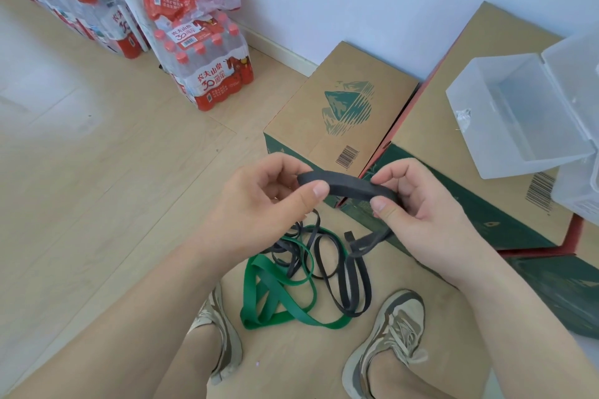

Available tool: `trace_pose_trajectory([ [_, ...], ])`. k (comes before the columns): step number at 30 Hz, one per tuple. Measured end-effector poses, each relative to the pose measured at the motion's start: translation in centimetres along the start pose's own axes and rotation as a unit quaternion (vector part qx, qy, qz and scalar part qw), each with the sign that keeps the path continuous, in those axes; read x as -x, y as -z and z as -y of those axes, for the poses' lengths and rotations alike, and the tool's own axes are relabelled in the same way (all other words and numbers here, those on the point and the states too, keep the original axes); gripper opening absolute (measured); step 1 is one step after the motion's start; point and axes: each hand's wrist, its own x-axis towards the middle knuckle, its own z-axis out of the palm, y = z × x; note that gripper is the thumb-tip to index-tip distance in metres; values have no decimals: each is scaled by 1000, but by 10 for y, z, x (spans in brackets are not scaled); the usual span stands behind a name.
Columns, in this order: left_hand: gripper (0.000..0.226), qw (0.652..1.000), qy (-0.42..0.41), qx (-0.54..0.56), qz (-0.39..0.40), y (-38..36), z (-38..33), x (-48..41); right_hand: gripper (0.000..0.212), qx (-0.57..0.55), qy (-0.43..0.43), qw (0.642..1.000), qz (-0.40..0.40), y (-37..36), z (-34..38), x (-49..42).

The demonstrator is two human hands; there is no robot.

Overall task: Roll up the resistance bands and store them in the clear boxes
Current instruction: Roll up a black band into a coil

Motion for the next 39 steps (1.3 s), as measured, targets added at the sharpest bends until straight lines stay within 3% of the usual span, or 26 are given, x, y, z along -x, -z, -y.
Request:
trace_pose_trajectory([
  [5, 18, 998, -1, 39, -42, -1, 1, -3, 35, 32, -34, 997, 54, 0, -3, 1],
  [9, 33, 988, 12, 152, 10, -3, -5, -1, 59, -11, -7, 997, 78, -13, 4, 2],
  [13, 29, 983, 24, 181, 23, -14, -3, 0, 51, -85, 78, 993, 33, -29, 14, 4],
  [17, 34, 980, 42, 195, 13, -11, -3, -3, 34, -95, 81, 992, -35, -30, 16, 3],
  [20, 33, 996, 33, 87, -12, -15, 2, -1, 27, 19, 85, 995, -39, -31, 14, 3],
  [22, 25, 995, -61, -66, -49, -16, 5, 2, 25, 56, 88, 993, -46, -33, 14, 3],
  [25, 25, 953, -237, -185, -36, -18, 7, 5, 27, 46, 69, 995, -61, -32, 13, 1],
  [28, 36, 924, -271, -269, -28, -20, 10, 6, 22, 9, 36, 998, -57, -26, 12, -1],
  [33, 26, 908, -296, -290, -53, -16, 10, 5, 24, -9, 28, 999, 15, -19, 15, 0],
  [39, 15, 923, -270, -272, -46, -17, 6, 4, 32, -81, 53, 995, 8, -16, 12, 2],
])
